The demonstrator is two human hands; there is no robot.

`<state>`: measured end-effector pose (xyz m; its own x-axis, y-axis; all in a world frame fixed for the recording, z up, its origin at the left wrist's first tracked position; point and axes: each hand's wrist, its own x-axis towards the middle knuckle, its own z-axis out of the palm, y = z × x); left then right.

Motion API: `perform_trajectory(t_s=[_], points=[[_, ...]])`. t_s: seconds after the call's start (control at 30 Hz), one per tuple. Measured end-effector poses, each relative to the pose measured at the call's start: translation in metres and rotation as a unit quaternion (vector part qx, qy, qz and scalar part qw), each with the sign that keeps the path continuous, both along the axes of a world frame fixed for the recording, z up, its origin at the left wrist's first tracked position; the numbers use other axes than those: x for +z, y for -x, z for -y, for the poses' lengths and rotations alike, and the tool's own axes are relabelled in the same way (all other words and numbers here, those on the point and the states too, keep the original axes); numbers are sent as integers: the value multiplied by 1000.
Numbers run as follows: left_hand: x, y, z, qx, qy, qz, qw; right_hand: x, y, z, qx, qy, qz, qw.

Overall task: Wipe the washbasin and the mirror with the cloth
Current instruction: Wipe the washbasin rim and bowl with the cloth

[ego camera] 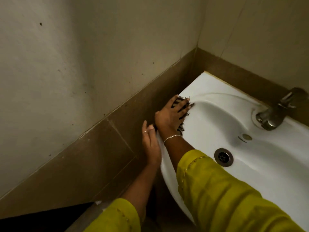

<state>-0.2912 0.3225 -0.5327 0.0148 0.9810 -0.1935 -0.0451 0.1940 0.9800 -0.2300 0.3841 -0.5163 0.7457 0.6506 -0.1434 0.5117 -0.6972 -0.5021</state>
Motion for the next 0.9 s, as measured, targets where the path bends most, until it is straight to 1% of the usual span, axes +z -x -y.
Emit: perform_trajectory(t_s=[0.07, 0.13, 0.23, 0.37, 0.47, 0.57, 0.7, 0.77, 0.9], points=[[-1, 2, -4, 32, 66, 64, 995, -1, 7, 4, 4, 10, -4, 1000], [2, 5, -8, 31, 109, 89, 990, 0, 14, 8, 9, 14, 0, 1000], [2, 12, -17, -21, 147, 85, 985, 2, 23, 21, 40, 25, -2, 999], [4, 26, -21, -102, 194, 91, 971, 5, 34, 47, 112, 28, 0, 993], [9, 33, -16, -190, 174, 70, 964, 5, 43, 69, 151, 39, 11, 988], [12, 36, -11, -247, 136, 42, 959, 7, 50, 90, 184, 59, 9, 981], [16, 35, -1, -266, 99, -16, 959, 8, 55, 115, 207, 65, -15, 976], [16, 34, 6, -262, 88, -49, 960, 6, 55, 129, 220, 63, -9, 974], [17, 32, 18, -260, 51, -149, 953, 3, 54, 158, 257, 74, 11, 963]])
